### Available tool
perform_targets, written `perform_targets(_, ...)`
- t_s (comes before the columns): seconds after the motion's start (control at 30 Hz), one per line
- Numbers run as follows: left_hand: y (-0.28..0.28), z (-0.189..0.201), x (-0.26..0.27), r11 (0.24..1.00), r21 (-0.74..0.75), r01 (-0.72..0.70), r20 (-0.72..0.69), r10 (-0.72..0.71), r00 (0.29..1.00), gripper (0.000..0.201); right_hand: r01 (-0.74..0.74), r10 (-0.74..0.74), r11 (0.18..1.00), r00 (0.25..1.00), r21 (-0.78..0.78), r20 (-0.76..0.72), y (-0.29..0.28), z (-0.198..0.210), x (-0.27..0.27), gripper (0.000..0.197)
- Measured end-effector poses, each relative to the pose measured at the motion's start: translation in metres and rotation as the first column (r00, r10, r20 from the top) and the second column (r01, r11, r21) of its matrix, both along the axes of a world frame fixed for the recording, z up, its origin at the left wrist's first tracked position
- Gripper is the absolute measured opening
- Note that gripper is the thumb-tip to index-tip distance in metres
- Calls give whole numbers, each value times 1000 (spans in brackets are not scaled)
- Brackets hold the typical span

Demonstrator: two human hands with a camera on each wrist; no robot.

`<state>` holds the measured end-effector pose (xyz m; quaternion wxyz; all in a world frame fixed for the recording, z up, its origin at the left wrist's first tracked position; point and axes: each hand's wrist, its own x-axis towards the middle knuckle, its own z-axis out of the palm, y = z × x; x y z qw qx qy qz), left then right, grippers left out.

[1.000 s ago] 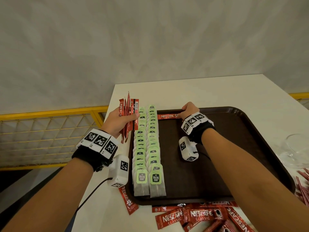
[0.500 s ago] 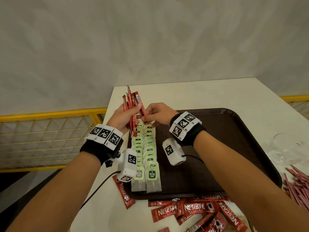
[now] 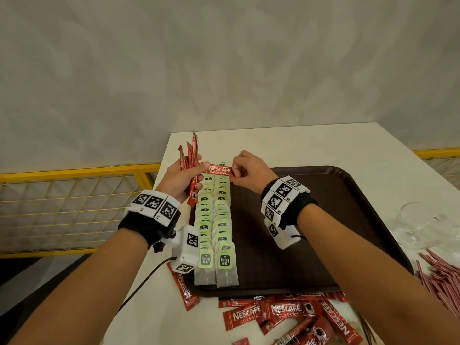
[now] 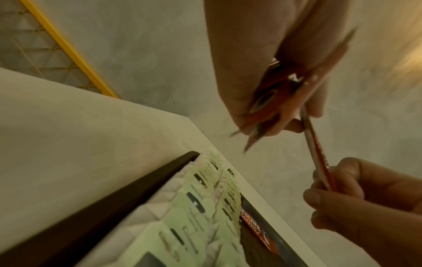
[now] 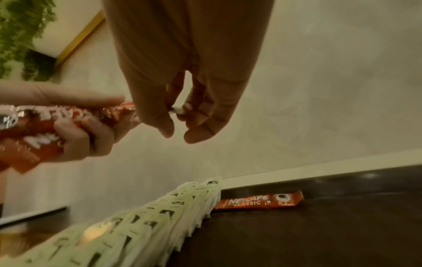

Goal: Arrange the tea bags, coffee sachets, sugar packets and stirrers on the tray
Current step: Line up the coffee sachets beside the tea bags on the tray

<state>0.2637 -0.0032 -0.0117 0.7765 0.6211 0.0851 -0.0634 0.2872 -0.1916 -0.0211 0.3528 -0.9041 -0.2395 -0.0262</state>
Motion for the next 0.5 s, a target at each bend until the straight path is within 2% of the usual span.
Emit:
perform_targets(0.03,-1,-1,0,999,42,-15,6,15,1000,20,16,-15,999,999,45,-28,-2,0,0,39)
perform_targets(0.1,-3,-1,1,994,84,-65,18,63,998,22,53,-10,973,982,225,-187,-5,3,-1,31)
perform_targets(0.2,-3,-3,2,984,117,-133,34,130,991,22,173,94,828,895,534,-436,-10,6,-2,19)
perform_targets(0.27,-4,-3,4,961,244,-133,85,116,990,22,274,117,727,854,630,-507,-12,6,-2,15)
perform_targets(0.37,-8,-1,5,900,424,-107,164,40,986,23,404,54,676,807,616,-588,-20,5,3,17)
perform_targets(0.47,-3,-2,9,905,415,-95,124,47,991,17,569,-72,616,730,545,-680,-39,-3,11,14)
perform_targets(0.5,1,-3,10,919,384,-92,90,62,994,16,611,-131,623,697,489,-705,-46,-7,13,9)
